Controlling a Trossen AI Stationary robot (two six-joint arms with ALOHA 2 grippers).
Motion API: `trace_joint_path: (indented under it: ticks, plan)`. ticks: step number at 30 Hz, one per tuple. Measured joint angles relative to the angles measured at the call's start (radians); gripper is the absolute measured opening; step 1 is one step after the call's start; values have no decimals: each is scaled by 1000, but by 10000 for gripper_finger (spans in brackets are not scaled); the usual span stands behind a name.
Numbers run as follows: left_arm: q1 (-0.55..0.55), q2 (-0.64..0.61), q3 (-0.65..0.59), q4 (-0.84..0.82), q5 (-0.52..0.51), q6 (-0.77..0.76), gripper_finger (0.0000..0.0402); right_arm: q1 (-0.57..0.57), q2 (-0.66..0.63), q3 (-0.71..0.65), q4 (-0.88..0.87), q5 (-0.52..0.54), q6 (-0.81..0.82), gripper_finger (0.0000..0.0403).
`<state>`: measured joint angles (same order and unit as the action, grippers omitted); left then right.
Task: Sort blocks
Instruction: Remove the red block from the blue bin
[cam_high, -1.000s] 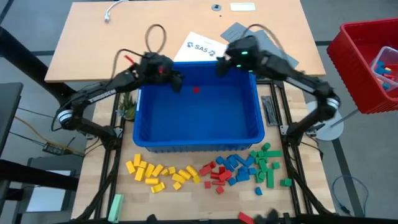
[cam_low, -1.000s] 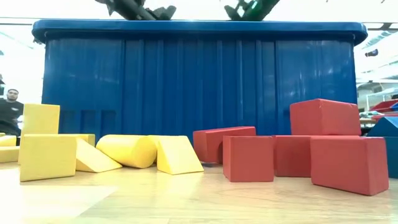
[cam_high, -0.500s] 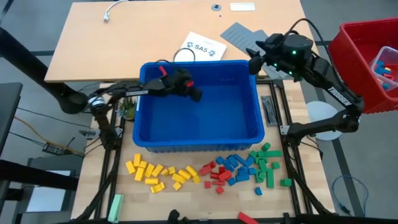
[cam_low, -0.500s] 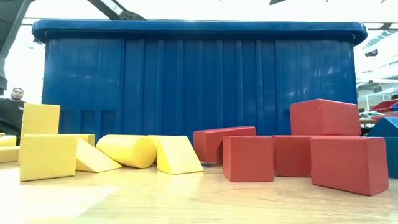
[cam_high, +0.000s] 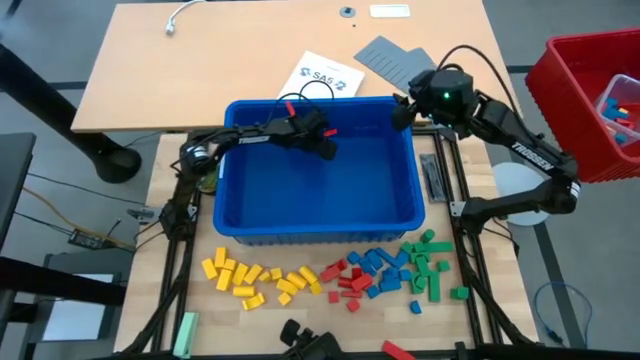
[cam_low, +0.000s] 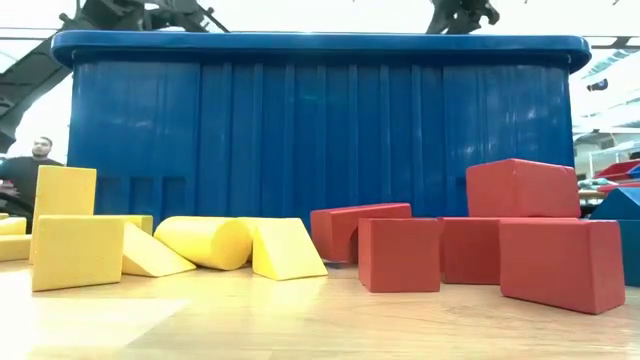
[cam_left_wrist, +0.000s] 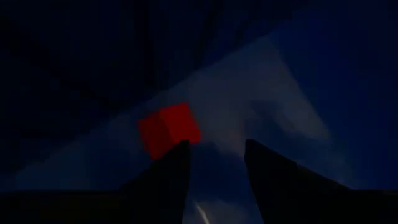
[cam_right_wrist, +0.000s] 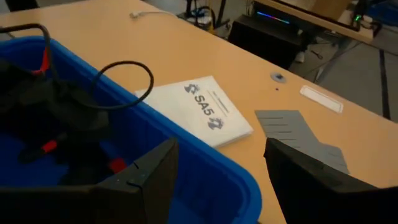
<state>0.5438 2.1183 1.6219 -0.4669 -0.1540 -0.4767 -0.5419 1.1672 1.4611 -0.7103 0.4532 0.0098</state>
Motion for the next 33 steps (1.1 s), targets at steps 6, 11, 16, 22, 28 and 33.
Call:
trace_joint_path:
  ticks: [6, 11, 16, 22, 28, 33]
  plan:
    - [22, 34, 5, 11, -39, -3, 163, -6, -22, -49, 45, 0, 15, 227]
    - [36, 57, 5, 36, -40, 7, 163, -6, -41, -49, 67, 0, 14, 227]
    - [41, 66, 5, 56, -21, 21, 163, -8, -52, -49, 82, -1, 8, 227]
    - [44, 65, 5, 52, 94, 115, 163, -8, -54, -49, 76, -1, 12, 227]
    - [37, 66, 5, 69, 236, 230, 163, -8, -54, -49, 67, -1, 12, 227]
    - [25, 40, 5, 59, 321, 266, 163, -8, -54, -49, 59, -1, 16, 227]
